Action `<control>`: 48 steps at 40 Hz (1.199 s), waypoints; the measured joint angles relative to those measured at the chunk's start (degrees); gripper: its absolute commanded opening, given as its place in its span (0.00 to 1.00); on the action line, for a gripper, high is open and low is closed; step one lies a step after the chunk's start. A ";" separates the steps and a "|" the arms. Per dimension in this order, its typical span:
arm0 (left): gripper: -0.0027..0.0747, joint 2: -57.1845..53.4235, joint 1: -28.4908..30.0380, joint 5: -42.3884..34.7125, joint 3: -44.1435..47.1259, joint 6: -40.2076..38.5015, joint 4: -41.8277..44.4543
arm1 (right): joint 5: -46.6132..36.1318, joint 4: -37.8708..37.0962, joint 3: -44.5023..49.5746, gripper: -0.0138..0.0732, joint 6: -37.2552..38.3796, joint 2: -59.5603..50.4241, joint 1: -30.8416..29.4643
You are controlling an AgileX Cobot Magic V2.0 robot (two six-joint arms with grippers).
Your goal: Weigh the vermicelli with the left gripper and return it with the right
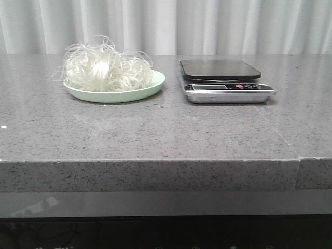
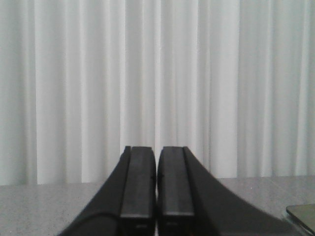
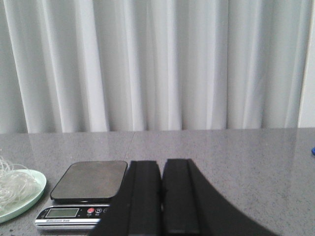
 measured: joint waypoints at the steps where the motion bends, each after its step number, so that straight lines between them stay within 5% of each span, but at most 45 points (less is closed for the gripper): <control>1: 0.24 1.27 0.00 0.83 -1.72 0.00 0.00 | 1.06 0.00 -1.47 0.34 0.00 1.61 0.00; 10: 0.24 13.32 0.00 9.25 -10.44 0.00 0.00 | 8.36 0.00 -9.76 0.34 0.00 14.10 0.00; 39: 0.25 32.15 0.00 19.47 -8.96 0.00 0.00 | 16.44 0.00 -10.03 0.36 0.00 35.22 0.00; 43: 0.39 33.10 0.00 19.47 -8.96 0.00 0.00 | 16.51 0.00 -10.03 0.49 0.00 36.28 0.00; 48: 0.72 34.19 0.00 19.47 -8.96 0.00 0.00 | 16.51 0.00 -10.03 0.75 0.00 36.38 0.00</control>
